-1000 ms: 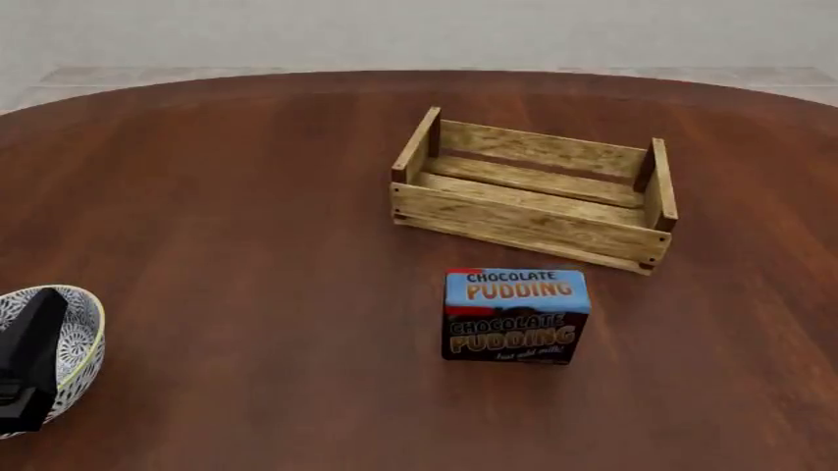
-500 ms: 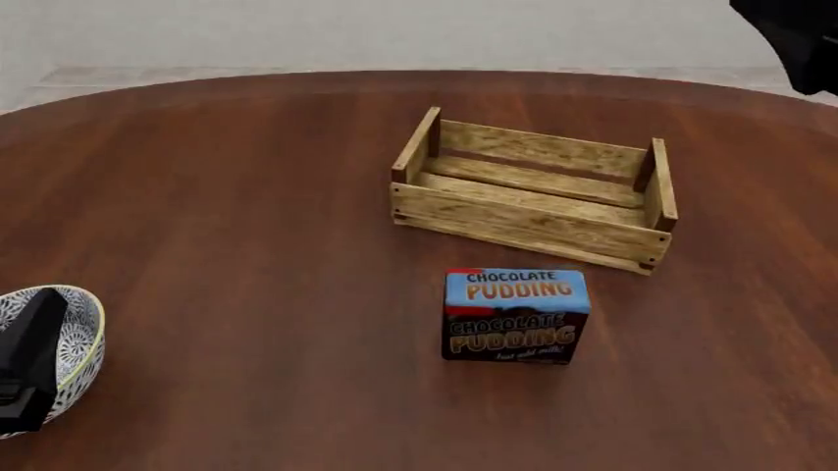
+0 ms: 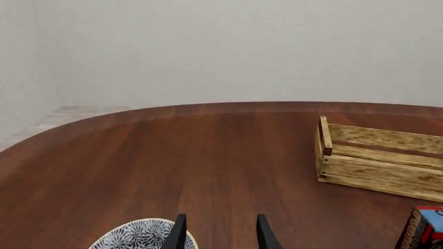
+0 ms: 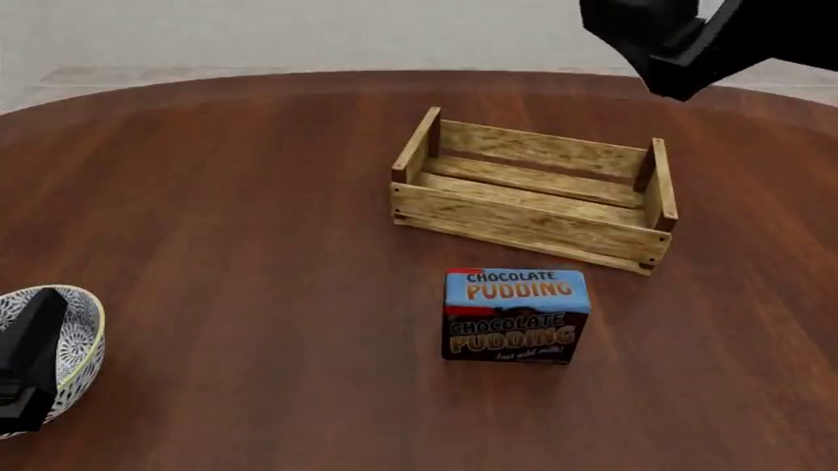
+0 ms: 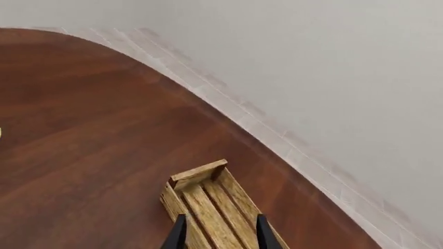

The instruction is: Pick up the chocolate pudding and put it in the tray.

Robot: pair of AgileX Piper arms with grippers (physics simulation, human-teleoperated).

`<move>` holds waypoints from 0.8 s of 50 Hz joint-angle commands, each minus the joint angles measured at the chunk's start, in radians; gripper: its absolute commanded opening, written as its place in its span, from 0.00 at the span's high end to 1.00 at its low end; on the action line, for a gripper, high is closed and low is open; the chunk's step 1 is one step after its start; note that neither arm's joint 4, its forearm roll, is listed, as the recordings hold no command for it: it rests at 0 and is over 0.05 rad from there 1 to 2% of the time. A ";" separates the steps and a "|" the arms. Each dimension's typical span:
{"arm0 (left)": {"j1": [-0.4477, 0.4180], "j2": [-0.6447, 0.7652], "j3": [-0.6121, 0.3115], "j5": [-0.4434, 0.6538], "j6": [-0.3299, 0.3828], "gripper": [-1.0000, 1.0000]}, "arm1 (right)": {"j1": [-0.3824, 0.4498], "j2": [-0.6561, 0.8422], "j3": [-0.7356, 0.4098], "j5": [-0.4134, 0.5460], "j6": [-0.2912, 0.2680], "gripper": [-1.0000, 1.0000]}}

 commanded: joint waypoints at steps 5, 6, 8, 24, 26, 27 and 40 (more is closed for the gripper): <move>0.000 0.000 0.000 0.000 0.000 0.00 | 0.063 0.121 -0.083 0.058 -0.073 0.00; 0.000 0.000 0.000 0.000 0.000 0.00 | 0.067 0.127 -0.087 0.063 -0.077 0.00; 0.000 0.000 0.000 0.000 0.000 0.00 | 0.073 0.137 -0.092 0.068 -0.096 0.00; 0.000 0.000 0.000 0.000 0.000 0.00 | 0.148 0.179 -0.102 0.149 -0.168 0.00; 0.000 0.000 0.000 0.000 0.000 0.00 | 0.146 0.181 -0.109 0.151 -0.168 0.00; 0.000 0.000 0.000 0.000 0.000 0.00 | 0.149 0.184 -0.111 0.157 -0.171 0.00; 0.000 0.000 0.000 0.000 0.000 0.00 | 0.206 0.206 -0.132 0.246 -0.220 0.00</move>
